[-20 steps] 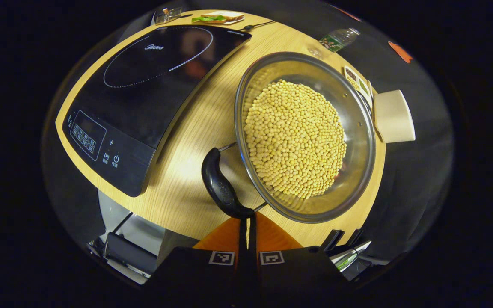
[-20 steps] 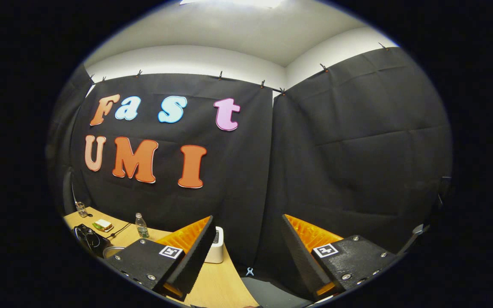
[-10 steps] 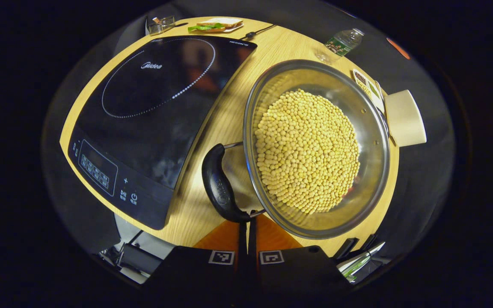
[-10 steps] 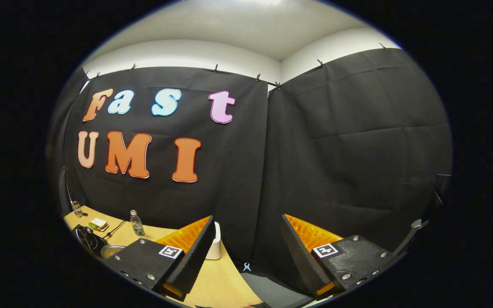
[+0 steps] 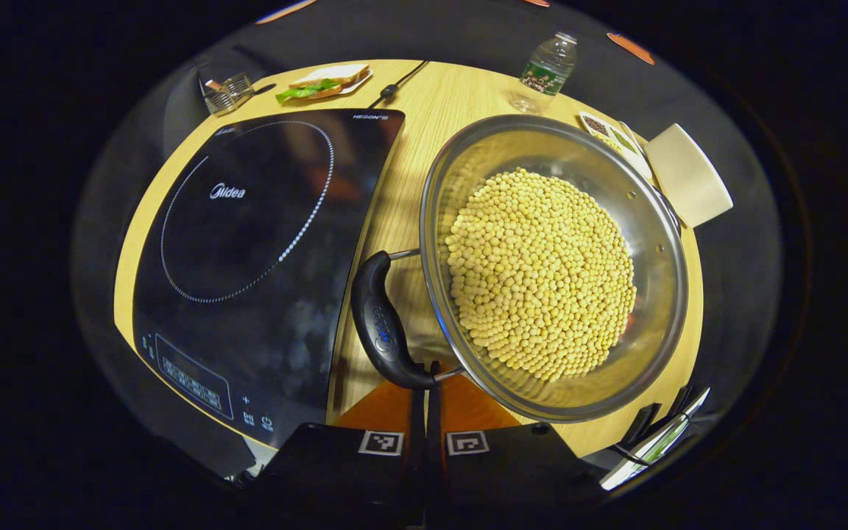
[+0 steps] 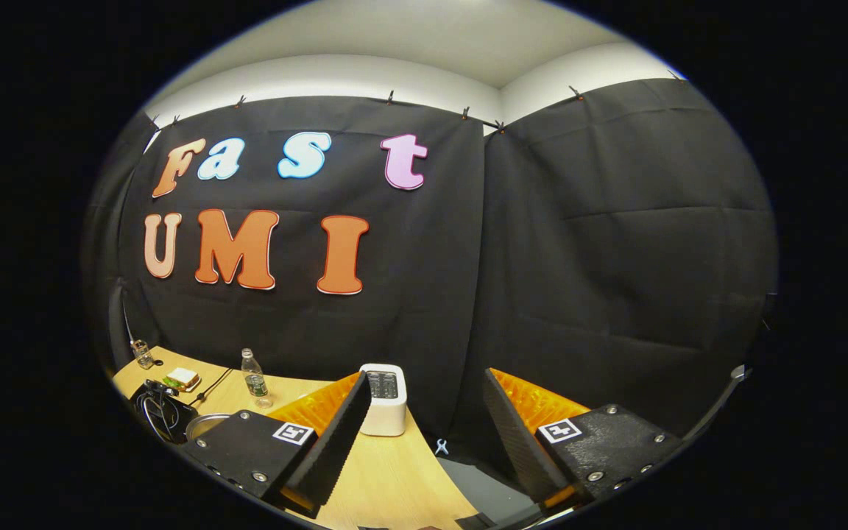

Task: First push the handle of the pot to place it horizontally, then grasp the pot with both hands and set it on the induction cooktop.

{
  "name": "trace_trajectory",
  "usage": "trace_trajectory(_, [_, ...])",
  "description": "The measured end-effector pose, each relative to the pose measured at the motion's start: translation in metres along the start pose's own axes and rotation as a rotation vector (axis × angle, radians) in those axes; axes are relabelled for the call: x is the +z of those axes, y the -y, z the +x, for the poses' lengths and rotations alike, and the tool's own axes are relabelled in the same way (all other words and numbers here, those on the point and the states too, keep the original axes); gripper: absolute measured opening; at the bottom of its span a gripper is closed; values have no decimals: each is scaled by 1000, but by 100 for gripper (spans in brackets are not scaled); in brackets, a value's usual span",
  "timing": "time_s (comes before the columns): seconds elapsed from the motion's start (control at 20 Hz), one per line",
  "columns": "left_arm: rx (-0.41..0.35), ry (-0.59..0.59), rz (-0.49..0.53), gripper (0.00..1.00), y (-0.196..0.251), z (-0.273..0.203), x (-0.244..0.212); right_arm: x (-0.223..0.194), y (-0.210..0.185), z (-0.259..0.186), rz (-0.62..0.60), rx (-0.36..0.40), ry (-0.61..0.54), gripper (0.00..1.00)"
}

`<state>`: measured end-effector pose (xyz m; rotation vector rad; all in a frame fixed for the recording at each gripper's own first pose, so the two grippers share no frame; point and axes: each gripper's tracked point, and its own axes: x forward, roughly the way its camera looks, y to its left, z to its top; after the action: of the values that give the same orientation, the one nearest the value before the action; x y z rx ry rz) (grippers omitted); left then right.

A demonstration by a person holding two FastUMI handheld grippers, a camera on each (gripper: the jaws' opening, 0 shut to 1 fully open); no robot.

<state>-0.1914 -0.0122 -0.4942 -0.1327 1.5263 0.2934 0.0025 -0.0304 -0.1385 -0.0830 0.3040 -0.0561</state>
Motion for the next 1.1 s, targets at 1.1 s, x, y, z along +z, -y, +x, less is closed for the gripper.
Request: trace_trajectory(1.1, [-71, 245, 328, 8, -1, 1, 87, -155, -211, 64, -26, 340, -475, 96])
